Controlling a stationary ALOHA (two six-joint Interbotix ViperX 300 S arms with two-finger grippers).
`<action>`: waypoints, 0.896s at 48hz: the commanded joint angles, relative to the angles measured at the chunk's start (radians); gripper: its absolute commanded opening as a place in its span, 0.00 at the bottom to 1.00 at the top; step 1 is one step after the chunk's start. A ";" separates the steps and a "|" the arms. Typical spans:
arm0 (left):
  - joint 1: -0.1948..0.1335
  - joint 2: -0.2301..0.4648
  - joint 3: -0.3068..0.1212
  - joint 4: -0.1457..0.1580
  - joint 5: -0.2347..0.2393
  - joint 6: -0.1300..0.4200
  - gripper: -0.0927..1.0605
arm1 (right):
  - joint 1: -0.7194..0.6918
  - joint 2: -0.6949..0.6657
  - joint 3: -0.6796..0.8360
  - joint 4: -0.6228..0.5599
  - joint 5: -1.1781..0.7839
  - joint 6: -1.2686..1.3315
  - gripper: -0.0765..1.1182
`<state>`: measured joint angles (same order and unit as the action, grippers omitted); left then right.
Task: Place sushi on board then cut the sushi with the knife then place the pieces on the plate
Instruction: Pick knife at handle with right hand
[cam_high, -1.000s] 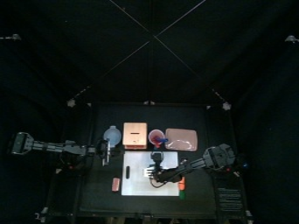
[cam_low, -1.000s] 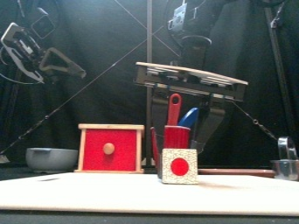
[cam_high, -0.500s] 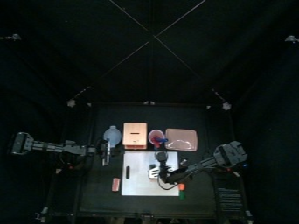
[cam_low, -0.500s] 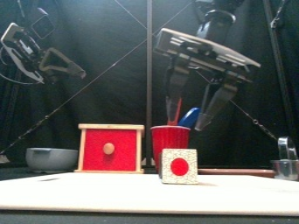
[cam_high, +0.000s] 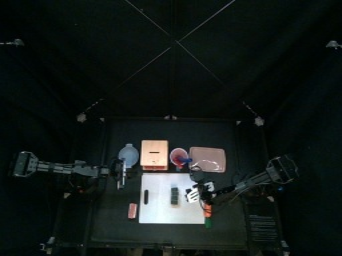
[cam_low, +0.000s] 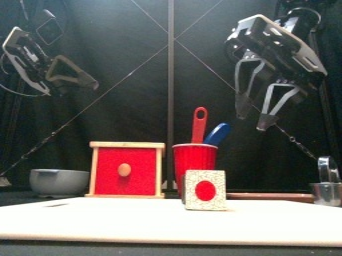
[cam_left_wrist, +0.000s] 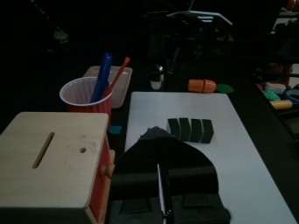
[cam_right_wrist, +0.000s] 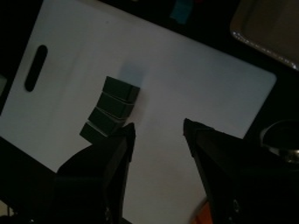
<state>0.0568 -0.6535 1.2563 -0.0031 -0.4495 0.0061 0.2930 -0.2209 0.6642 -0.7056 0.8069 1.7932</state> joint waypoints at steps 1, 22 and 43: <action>0.005 0.000 -0.025 -0.002 -0.008 -0.002 0.05 | -0.061 -0.107 0.028 -0.017 -0.031 -0.103 0.76; 0.035 0.000 -0.034 -0.018 -0.011 -0.005 0.05 | -0.354 -0.419 0.069 0.066 -0.121 -0.600 0.76; 0.054 0.000 -0.046 -0.049 -0.012 -0.003 0.05 | -0.538 -0.328 -0.109 0.449 -0.130 -1.235 0.76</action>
<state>0.1043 -0.6535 1.2333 -0.0491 -0.4525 0.0031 -0.2286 -0.5553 0.6105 -0.3145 0.6826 0.6090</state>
